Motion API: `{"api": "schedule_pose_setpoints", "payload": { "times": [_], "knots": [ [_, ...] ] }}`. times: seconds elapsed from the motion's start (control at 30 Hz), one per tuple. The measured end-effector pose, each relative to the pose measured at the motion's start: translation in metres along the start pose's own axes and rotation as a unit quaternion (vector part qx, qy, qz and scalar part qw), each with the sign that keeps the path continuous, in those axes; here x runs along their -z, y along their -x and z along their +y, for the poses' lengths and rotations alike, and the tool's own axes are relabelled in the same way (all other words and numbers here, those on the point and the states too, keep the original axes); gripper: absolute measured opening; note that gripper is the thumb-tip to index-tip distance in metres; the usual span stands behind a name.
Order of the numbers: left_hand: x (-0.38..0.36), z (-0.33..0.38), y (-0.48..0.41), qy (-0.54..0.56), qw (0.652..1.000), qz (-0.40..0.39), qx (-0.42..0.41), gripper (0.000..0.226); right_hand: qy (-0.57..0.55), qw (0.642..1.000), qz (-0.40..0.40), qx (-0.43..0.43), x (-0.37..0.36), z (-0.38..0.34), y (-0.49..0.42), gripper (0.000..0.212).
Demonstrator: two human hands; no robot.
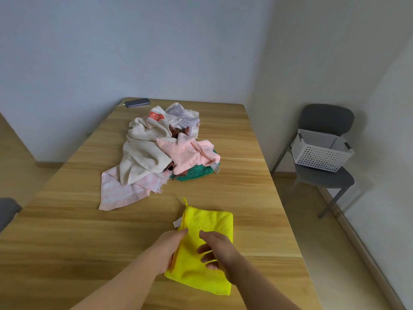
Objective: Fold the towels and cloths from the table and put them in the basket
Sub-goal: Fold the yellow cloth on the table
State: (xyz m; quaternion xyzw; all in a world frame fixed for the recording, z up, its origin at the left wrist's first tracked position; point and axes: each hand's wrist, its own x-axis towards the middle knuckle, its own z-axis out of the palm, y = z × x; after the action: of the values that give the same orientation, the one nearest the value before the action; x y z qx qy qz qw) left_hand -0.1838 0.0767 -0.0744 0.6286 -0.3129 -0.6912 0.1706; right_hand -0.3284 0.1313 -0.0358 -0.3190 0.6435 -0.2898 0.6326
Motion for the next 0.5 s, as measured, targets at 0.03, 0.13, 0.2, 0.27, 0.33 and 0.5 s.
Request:
{"api": "schedule_pose_setpoints", "payload": {
  "times": [0.03, 0.13, 0.2, 0.27, 0.33, 0.5],
  "knots": [
    [0.001, -0.005, -0.004, -0.061, 0.998, 0.025, -0.011, 0.052, -0.002, 1.0, 0.022, -0.001, 0.004, 0.005, -0.001, 0.015],
    [0.001, -0.01, -0.001, -0.179, 0.978, 0.076, -0.071, 0.05, 0.014, 0.996, 0.088, -0.005, 0.015, 0.02, -0.005, 0.011],
    [0.004, -0.012, -0.003, -0.208, 0.967, 0.091, -0.116, 0.058, 0.036, 0.993, 0.11, -0.009, 0.02, 0.031, -0.006, 0.006],
    [0.007, -0.014, -0.006, -0.225, 0.959, 0.095, -0.144, 0.064, 0.056, 0.992, 0.115, -0.009, 0.021, 0.039, -0.006, 0.004],
    [0.009, -0.016, -0.007, -0.23, 0.955, 0.108, -0.152, 0.067, 0.06, 0.992, 0.108, -0.003, 0.021, 0.045, -0.005, 0.007],
    [0.009, -0.018, -0.011, -0.287, 0.93, 0.143, -0.178, 0.055, 0.091, 0.992, 0.081, 0.026, 0.02, 0.049, 0.0, 0.017]
  ]
}}
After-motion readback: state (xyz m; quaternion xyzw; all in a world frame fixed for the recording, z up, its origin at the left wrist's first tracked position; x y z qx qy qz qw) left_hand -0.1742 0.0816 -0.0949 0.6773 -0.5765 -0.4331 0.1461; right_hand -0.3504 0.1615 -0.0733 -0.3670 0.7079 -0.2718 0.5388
